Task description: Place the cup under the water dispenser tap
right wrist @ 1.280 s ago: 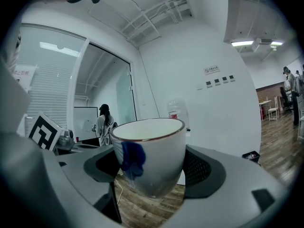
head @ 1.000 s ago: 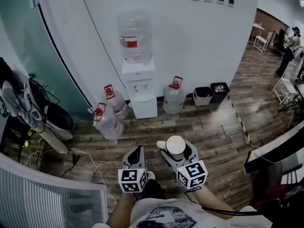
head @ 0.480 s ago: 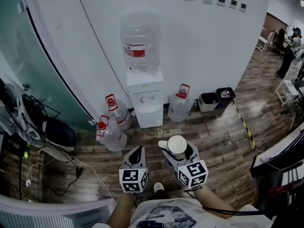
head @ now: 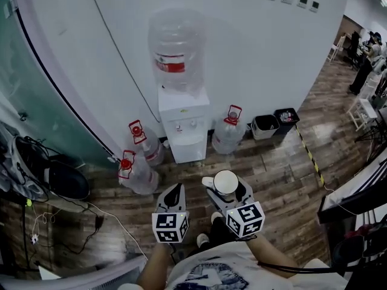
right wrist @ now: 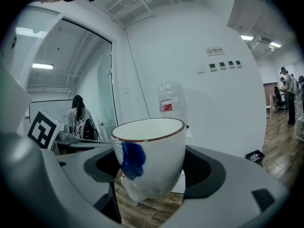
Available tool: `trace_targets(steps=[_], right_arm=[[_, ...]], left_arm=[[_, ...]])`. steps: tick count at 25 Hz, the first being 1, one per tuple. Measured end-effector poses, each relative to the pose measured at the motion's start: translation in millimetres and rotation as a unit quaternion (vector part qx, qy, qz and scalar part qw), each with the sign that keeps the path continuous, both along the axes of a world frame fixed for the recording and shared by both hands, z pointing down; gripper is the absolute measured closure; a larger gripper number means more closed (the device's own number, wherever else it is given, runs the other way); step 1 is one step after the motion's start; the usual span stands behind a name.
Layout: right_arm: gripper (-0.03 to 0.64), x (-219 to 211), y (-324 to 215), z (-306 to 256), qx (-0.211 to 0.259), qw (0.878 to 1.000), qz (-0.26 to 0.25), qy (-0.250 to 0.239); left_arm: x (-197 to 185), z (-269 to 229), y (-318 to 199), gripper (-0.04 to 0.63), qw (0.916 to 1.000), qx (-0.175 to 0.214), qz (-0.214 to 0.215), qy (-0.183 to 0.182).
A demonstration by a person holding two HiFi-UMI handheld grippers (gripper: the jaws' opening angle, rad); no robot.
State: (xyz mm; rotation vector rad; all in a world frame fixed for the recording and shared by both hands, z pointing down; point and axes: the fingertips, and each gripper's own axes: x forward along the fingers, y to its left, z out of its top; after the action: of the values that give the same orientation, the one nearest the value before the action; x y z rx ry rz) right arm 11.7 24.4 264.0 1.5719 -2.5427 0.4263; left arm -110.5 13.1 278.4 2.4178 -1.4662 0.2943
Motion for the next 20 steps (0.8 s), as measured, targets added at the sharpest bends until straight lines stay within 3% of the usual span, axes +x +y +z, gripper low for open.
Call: trace_targets(steps=[20], right_arm=[[0.249,3,-200,114,-0.031,0.999,-0.003,0.021]], left_arm=[[11,94,-191,0.545,0.9989,-0.036,-0.006,-0.028]])
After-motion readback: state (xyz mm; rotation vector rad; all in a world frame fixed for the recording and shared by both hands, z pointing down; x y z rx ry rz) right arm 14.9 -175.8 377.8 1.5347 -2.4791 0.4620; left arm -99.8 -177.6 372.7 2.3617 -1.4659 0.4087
